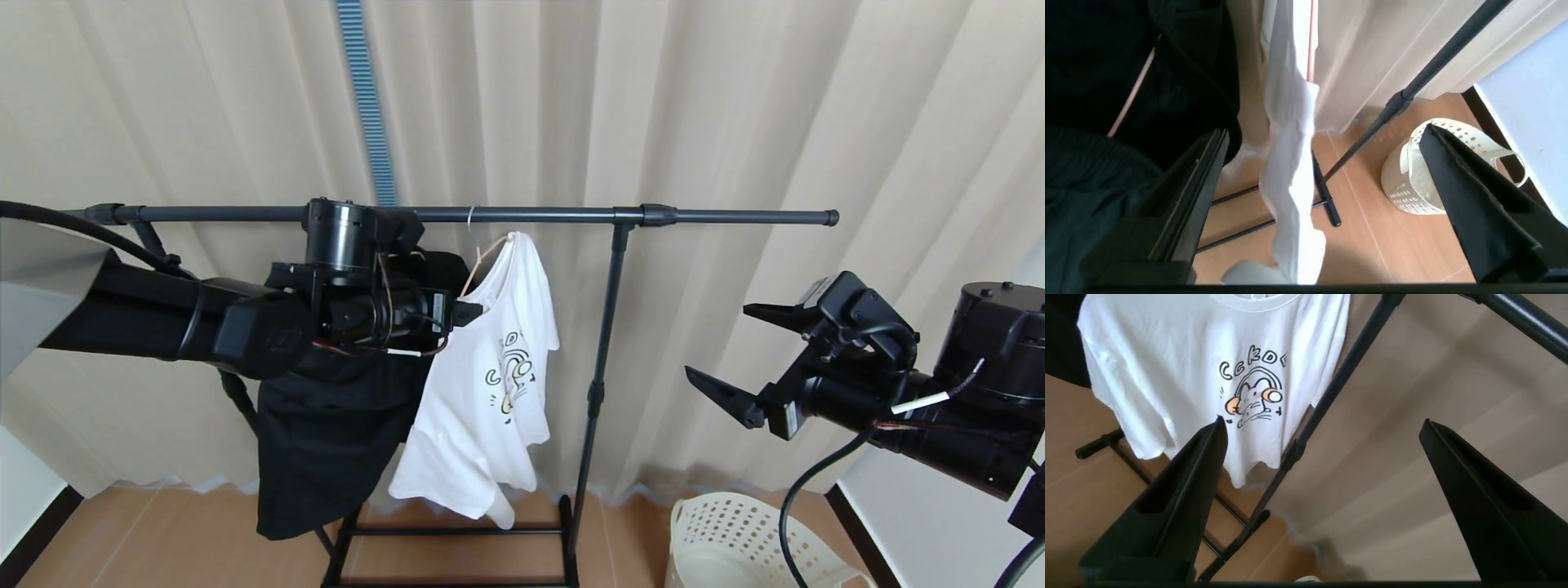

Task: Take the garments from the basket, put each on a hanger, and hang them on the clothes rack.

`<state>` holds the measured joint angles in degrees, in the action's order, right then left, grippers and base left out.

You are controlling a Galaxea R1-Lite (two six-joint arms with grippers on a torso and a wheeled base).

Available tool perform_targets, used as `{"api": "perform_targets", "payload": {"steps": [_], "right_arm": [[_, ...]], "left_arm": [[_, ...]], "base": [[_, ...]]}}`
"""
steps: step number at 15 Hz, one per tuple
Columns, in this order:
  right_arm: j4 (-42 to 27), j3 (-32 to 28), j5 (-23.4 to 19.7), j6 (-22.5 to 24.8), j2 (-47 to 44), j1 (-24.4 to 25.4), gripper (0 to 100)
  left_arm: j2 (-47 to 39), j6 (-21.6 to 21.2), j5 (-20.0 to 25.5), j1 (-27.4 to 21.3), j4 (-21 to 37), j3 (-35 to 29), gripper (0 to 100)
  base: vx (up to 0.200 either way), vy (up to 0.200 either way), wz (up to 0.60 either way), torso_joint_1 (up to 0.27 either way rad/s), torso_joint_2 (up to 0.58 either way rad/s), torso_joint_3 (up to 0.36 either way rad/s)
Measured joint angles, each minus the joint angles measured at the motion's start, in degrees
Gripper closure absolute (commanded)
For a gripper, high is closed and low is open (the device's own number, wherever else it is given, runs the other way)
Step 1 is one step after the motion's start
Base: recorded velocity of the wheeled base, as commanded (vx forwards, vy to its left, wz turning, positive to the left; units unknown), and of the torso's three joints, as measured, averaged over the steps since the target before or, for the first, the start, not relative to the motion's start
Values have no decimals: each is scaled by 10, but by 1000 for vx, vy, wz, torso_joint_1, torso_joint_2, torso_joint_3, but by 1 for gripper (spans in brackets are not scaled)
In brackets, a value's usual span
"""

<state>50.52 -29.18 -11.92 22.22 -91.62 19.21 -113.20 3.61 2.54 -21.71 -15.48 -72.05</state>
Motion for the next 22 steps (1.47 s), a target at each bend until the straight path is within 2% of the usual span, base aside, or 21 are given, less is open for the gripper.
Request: {"api": "perform_targets", "payload": {"steps": [5, 7, 9, 12, 14, 17, 22], "right_arm": [[-2, 0, -2, -11, 14, 8, 0], [-10, 0, -1, -81, 44, 21, 0], [-37, -5, 10, -115, 85, 28, 0], [-121, -7, 51, -182, 168, 30, 0], [-181, 2, 66, -205, 228, 30, 0], [-264, 46, 76, -213, 326, 30, 0], [-326, 164, 91, -216, 465, 30, 0]], "left_arm": [[109, -2, 0, -1, 4, 79, 0], [168, -2, 0, -1, 5, 127, 0], [227, -2, 0, -1, 4, 182, 0], [312, -2, 1, -1, 3, 250, 0], [363, -3, 1, -1, 3, 286, 0], [450, -25, 2, -2, 3, 367, 0], [593, -40, 2, 0, 4, 505, 0]], "base": [[0, 0, 0, 0, 0, 0], [0, 0, 0, 0, 0, 0], [0, 0, 0, 0, 0, 0], [0, 0, 0, 0, 0, 0], [0, 0, 0, 0, 0, 0], [0, 0, 0, 0, 0, 0], [0, 0, 0, 0, 0, 0]]}}
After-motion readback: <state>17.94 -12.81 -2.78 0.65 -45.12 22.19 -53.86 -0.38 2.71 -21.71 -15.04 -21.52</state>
